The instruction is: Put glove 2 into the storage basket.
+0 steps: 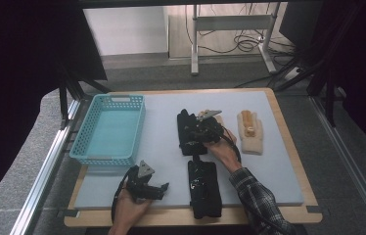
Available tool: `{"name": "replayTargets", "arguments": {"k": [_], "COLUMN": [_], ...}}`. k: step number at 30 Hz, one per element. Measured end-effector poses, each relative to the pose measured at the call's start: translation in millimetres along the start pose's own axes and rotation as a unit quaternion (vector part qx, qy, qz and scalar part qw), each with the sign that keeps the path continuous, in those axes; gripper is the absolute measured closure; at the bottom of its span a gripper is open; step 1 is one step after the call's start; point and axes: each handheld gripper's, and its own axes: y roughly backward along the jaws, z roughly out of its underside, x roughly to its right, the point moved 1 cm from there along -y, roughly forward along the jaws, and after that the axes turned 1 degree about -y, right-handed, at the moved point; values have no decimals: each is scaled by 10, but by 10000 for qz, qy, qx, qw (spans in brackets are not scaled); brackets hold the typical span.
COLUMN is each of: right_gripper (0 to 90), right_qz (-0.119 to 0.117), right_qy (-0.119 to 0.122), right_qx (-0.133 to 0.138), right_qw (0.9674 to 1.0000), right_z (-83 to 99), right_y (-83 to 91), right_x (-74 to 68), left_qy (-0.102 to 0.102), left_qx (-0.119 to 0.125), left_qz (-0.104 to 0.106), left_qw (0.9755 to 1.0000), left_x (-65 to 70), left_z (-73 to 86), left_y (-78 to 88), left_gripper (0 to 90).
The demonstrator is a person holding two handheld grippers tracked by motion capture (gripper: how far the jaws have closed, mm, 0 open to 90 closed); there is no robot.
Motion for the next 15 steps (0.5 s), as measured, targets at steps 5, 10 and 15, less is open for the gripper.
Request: {"name": "replayTargets", "arguments": {"k": [5,10,15], "right_gripper": [448,591,799], "right_qz": [148,-180,-60], "right_qy": [74,-391,-441], "right_qx": [-230,-256,-265], "right_qw": [9996,9987,9987], "right_z": [-56,-45,-36], "right_y": [-203,-243,-215], "right_x": [19,56,50], "left_qy": [-1,-1,3], "left_qx": [-1,-3,6], "left_qz": [1,2,-3], "left_qw": [10000,10000,10000], "left_x": [0,-1,1], "left_z": [0,-2,-1], "left_y": [0,-1,-3], "left_gripper": [42,41,40]}}
